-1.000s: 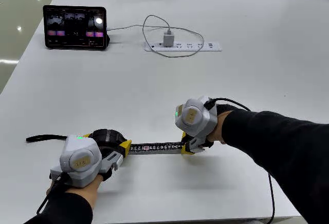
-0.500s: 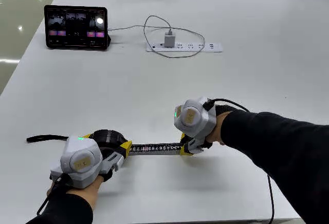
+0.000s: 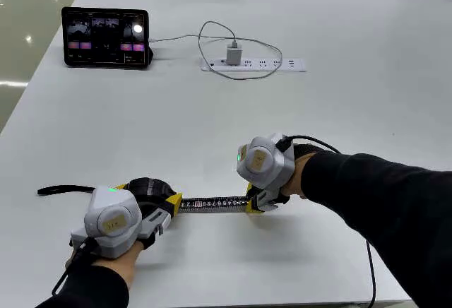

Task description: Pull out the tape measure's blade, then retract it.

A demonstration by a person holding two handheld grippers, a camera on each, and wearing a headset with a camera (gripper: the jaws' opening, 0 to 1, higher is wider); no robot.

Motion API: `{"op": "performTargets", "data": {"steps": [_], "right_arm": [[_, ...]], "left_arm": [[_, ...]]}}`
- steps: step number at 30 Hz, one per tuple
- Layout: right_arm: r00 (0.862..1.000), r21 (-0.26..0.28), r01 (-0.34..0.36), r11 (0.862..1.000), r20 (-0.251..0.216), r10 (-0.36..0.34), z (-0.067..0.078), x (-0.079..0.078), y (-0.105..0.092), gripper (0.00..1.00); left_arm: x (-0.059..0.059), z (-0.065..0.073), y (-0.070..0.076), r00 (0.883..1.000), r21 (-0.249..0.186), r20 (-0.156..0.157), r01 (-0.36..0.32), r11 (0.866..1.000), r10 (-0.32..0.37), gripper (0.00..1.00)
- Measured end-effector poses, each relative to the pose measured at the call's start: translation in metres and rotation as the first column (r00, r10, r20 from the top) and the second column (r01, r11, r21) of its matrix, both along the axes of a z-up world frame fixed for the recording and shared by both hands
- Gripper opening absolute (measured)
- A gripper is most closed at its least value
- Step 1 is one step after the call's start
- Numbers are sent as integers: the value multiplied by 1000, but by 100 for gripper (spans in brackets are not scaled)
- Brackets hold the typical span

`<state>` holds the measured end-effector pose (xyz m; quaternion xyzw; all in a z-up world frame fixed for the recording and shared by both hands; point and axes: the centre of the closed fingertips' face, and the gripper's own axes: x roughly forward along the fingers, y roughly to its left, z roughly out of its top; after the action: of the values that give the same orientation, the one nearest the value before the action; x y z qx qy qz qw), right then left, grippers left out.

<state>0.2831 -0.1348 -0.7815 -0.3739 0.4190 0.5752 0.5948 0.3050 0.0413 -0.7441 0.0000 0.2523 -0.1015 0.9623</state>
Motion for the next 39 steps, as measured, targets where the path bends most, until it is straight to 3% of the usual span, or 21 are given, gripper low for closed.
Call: {"op": "performTargets", "data": {"steps": [17, 39], "right_arm": [[1000, 6, 1, 1000, 4, -1, 0, 0, 5, 11], [1000, 20, 8, 1000, -12, -8, 0, 0, 11, 11]], "left_arm": [[0, 0, -1, 1000, -4, 1, 3, 1000, -3, 60], [-1, 1, 1, 1000, -53, -1, 17, 998, -17, 60]]}}
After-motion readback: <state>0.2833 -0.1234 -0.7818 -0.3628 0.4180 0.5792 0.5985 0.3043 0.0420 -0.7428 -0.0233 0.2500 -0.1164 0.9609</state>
